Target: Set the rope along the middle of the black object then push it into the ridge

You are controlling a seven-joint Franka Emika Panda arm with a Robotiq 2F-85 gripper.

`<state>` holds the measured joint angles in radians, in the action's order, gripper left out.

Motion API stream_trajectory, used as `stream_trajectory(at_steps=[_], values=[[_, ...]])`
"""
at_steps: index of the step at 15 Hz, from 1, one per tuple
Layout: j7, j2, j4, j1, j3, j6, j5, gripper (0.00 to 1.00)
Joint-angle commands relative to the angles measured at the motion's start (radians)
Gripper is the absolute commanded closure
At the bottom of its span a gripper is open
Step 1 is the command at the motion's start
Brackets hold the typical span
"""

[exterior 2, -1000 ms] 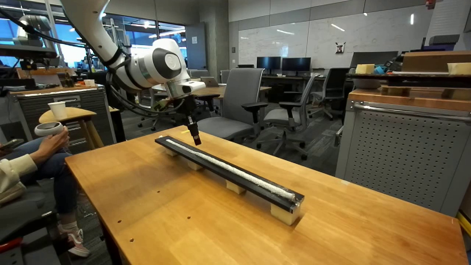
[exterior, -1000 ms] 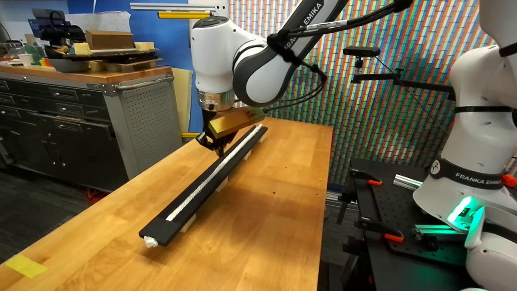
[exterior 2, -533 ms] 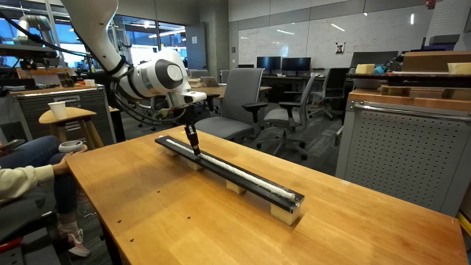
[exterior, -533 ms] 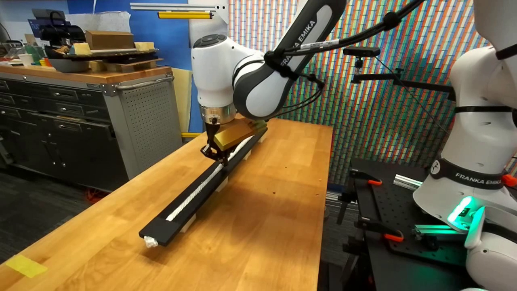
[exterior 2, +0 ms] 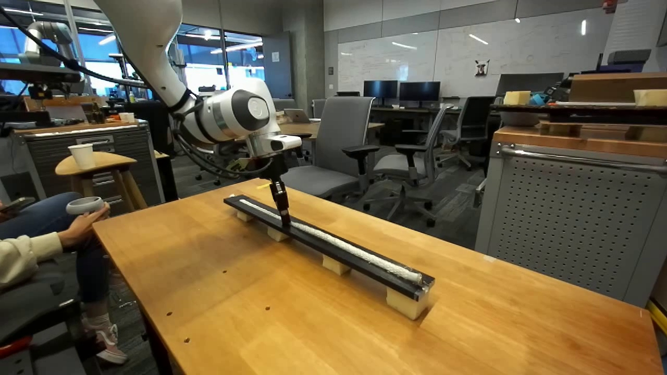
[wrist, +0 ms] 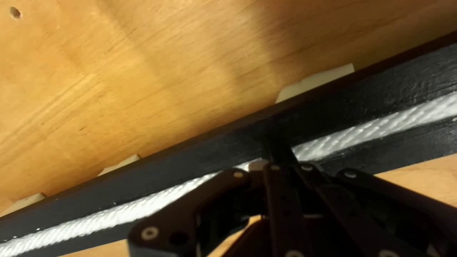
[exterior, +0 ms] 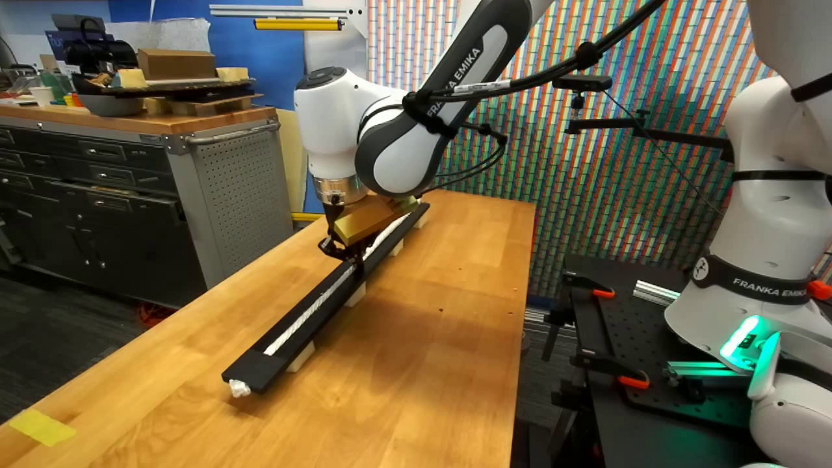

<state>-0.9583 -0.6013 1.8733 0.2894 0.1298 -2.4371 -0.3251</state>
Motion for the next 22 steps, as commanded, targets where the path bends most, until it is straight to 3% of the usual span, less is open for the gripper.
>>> stream_trajectory(at_steps=[1,8,12,22], values=[[-0.002,-0.032,-0.014,0.006,0.021,-0.017,-0.030,0.98],[-0.104,0.088,0.091,0.068,0.078,-0.087,-0.162,0.97],[-0.150,0.099,0.110,0.063,0.088,-0.080,-0.212,0.97],[-0.131,-0.053,0.011,-0.011,0.056,-0.041,-0.121,0.98]])
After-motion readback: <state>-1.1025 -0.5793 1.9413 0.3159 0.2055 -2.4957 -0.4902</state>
